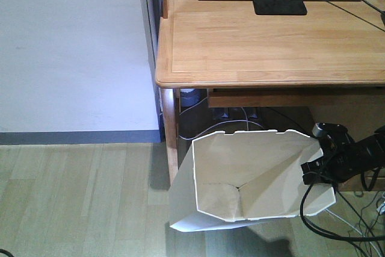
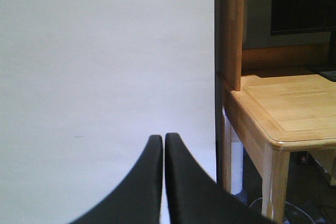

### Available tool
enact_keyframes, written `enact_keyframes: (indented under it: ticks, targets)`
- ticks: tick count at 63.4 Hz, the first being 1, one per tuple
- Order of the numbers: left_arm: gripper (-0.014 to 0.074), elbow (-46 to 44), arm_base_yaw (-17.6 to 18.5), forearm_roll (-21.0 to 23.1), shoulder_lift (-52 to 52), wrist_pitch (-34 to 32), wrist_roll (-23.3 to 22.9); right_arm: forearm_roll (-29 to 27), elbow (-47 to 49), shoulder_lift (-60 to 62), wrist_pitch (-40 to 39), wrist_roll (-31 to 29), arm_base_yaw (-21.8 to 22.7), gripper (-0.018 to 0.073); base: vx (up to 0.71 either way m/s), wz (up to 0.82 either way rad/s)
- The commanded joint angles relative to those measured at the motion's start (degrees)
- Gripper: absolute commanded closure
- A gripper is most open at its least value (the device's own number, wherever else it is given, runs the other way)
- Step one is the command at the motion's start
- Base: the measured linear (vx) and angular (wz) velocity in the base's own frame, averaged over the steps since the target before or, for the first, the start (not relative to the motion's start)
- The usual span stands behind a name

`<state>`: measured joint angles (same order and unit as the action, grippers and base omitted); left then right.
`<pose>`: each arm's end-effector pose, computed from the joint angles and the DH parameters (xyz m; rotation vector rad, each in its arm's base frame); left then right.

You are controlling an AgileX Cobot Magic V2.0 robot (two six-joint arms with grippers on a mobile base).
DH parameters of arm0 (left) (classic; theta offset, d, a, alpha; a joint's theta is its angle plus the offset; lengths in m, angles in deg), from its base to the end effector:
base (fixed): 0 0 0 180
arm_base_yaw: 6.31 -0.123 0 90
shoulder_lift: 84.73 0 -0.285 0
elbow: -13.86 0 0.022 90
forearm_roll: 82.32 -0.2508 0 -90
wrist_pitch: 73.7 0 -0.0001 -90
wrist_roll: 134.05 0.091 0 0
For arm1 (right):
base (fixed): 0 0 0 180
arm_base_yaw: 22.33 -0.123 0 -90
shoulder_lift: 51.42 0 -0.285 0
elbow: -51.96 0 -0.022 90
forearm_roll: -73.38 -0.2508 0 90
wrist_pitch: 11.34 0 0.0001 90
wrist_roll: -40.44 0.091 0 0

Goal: Move trash bin to bedside with robot
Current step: 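Hold the bin in the right gripper while the base turns away from the desk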

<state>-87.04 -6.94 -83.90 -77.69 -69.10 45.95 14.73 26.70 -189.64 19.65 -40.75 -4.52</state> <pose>0.0569 0.0008 0.1955 0.0113 1.5837 0.0318 0.3014 -0.0547 -0.0030 -0.2183 2.9078 0.6334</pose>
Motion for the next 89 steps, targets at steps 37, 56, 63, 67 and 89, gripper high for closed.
enact_keyframes:
  ticks: [37,56,63,67,89]
  targets:
    - [0.0603,0.7,0.4,0.5,-0.8,-4.2,-0.8,-4.0,0.5,4.0,11.4,0.0,0.4,0.0563,0.00,0.01]
    - [0.0603,0.7,0.4,0.5,-0.8,-4.2,-0.8,-4.0,0.5,4.0,11.4,0.0,0.4,0.0563,-0.05,0.16]
    - [0.0603,0.7,0.4,0.5,-0.8,-4.2,-0.8,-4.0,0.5,4.0,11.4,0.0,0.4,0.0563,-0.07,0.23]
    - [0.0603,0.7,0.4,0.5,-0.8,-4.2,-0.8,-4.0,0.5,4.0,11.4,0.0,0.4,0.0563,-0.06,0.24]
    - [0.0603,0.7,0.4,0.5,-0.8,-4.2,-0.8,-4.0,0.5,4.0,11.4,0.0,0.4,0.0563,-0.04,0.34]
